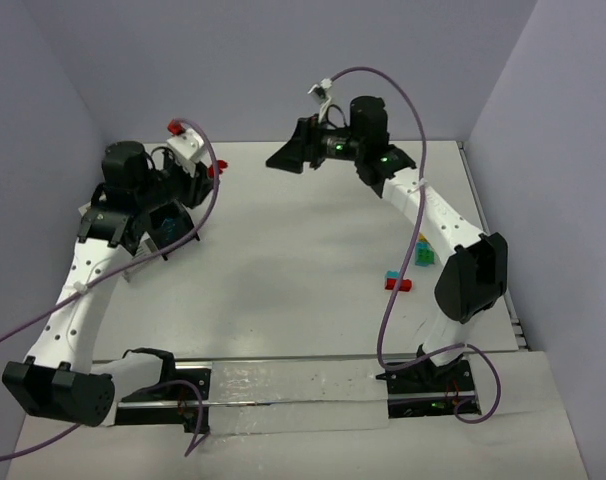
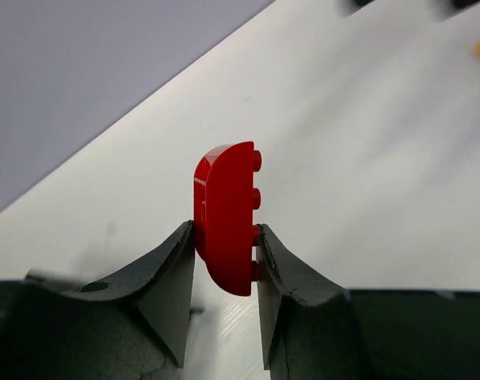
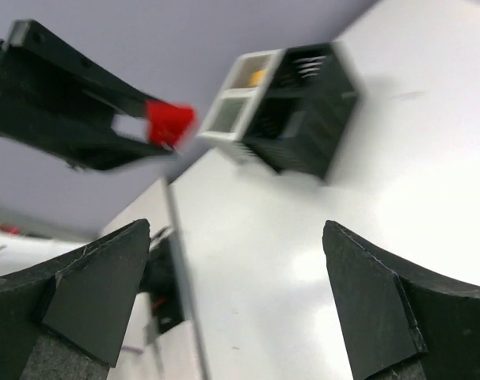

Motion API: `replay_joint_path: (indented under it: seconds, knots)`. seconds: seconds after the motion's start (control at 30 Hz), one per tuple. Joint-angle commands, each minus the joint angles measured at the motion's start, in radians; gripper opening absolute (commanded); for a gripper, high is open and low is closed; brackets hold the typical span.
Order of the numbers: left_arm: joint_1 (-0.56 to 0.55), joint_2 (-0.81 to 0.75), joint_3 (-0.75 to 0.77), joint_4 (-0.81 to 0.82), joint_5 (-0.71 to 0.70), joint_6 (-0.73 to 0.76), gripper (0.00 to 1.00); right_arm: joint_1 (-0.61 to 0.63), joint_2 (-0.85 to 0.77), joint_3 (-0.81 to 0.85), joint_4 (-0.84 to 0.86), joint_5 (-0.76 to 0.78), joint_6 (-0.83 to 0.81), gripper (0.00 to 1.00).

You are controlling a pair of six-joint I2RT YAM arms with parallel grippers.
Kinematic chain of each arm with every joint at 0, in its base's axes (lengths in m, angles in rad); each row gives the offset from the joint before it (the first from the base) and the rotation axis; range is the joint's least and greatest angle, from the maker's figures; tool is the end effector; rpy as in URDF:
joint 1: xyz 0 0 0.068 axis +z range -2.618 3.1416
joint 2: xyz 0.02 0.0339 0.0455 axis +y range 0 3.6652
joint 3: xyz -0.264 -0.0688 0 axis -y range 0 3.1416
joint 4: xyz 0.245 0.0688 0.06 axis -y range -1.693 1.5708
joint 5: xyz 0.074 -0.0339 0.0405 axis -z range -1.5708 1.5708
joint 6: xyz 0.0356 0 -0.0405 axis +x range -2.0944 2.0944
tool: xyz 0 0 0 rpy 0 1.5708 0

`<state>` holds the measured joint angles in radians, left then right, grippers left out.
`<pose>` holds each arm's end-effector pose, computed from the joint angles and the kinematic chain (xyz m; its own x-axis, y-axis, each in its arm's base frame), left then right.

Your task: Sort the legos into containers by color

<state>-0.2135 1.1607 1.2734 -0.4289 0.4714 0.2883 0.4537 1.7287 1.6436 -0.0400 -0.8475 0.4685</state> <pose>0.2428 -0.0692 0.4099 -0.1178 0.2847 -0.9513 0.6718 0.7284 0.1348 0.3546 0.2026 0.4010 -0.5329 0.0726 -0.8430 -0.8047 0.2646 0.5315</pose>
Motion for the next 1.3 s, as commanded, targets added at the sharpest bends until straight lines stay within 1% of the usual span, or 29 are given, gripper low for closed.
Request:
replay_joint_path:
  seconds: [0.0,0.07,0.1,0.3,0.4,0.53,0.67,0.83,0.9,1.17,1.2,1.27]
  knots:
    - [0.176,0.124,0.183,-0.221,-0.09,0.018,0.0,-0.115,-0.04,0.085,-0.114,0.06,-0.133,0.96]
    - [0.25,0.215,0.266,-0.295,-0.104,0.024,0.0,-0.146,-0.042,0.087,-0.145,0.062,-0.17,0.96]
    - [0.313,0.259,0.3,-0.33,-0.123,0.027,0.0,-0.156,-0.045,0.086,-0.173,0.064,-0.189,0.96]
    - [0.433,0.462,0.458,-0.464,-0.185,0.064,0.02,-0.176,-0.069,0.05,-0.221,0.088,-0.241,0.96]
    - [0.454,0.537,0.511,-0.483,-0.216,0.104,0.02,-0.182,-0.081,0.026,-0.219,0.095,-0.248,0.96]
    - [0.462,0.582,0.535,-0.482,-0.26,0.143,0.02,-0.186,-0.103,-0.004,-0.217,0.105,-0.257,0.96]
    - [0.464,0.65,0.581,-0.491,-0.288,0.174,0.05,-0.198,-0.117,-0.023,-0.222,0.107,-0.266,0.97]
    - [0.465,0.749,0.688,-0.558,-0.266,0.193,0.12,-0.207,-0.123,-0.031,-0.23,0.108,-0.272,0.97]
    - [0.466,0.778,0.72,-0.586,-0.265,0.204,0.13,-0.21,-0.127,-0.033,-0.23,0.108,-0.274,0.97]
    - [0.464,0.817,0.724,-0.618,-0.242,0.221,0.17,-0.217,-0.144,-0.06,-0.23,0.114,-0.277,0.97]
    - [0.462,0.821,0.721,-0.618,-0.241,0.221,0.18,-0.217,-0.145,-0.063,-0.23,0.115,-0.278,0.97]
    - [0.463,0.826,0.718,-0.619,-0.235,0.224,0.27,-0.217,-0.147,-0.065,-0.232,0.118,-0.28,0.97]
